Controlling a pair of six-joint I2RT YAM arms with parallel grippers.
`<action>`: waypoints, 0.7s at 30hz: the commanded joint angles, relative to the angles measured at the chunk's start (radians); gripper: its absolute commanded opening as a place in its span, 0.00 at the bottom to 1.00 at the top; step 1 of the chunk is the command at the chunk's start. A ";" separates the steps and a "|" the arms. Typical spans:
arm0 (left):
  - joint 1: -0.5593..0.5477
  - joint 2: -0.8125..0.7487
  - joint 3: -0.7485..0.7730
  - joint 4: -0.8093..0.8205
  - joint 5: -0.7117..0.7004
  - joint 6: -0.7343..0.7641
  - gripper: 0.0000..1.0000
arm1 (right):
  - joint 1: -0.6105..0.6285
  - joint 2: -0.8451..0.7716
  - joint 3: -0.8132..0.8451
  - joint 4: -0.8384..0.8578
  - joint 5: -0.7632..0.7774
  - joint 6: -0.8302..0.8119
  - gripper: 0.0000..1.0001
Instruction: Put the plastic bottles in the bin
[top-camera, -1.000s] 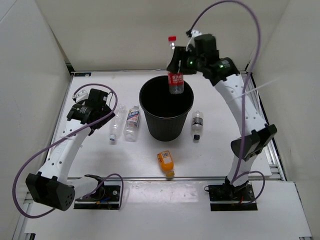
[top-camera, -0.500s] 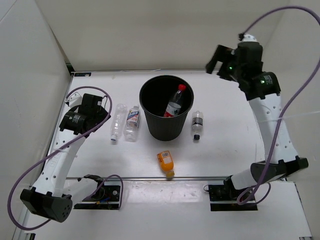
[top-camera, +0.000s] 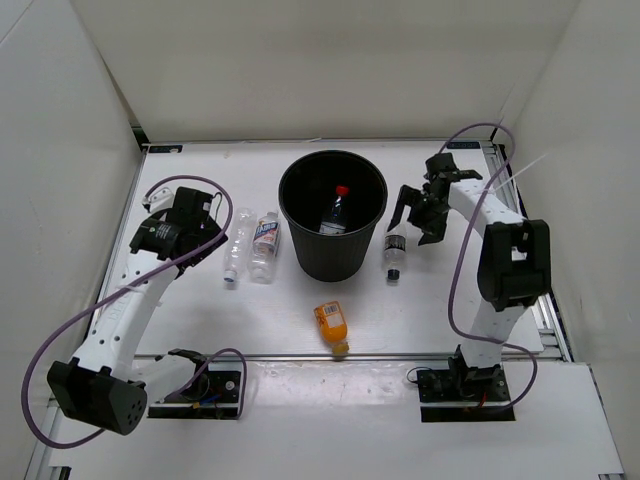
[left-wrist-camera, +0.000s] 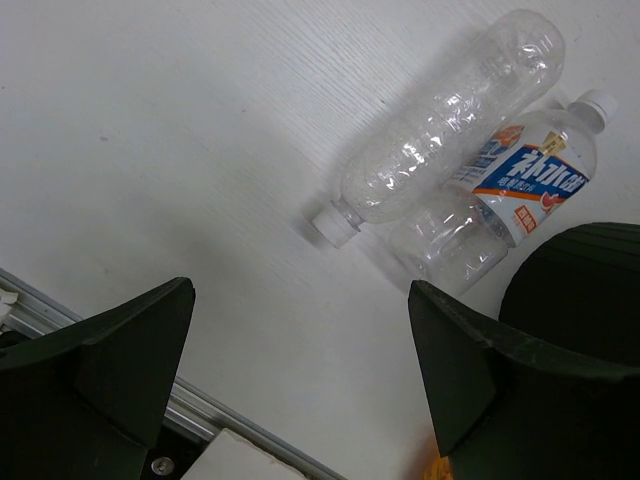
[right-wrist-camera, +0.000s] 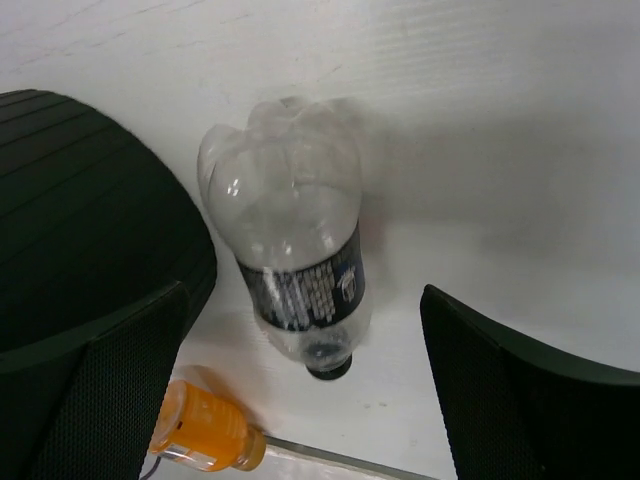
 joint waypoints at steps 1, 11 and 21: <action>0.006 -0.009 -0.009 0.031 0.037 0.025 0.99 | 0.004 0.078 0.056 0.046 -0.036 -0.033 1.00; 0.024 0.020 0.011 0.012 0.046 0.025 0.99 | 0.023 0.070 -0.001 0.011 0.025 -0.045 0.54; 0.075 -0.002 -0.098 0.211 0.221 0.068 0.99 | 0.038 -0.336 0.322 -0.140 0.297 0.050 0.43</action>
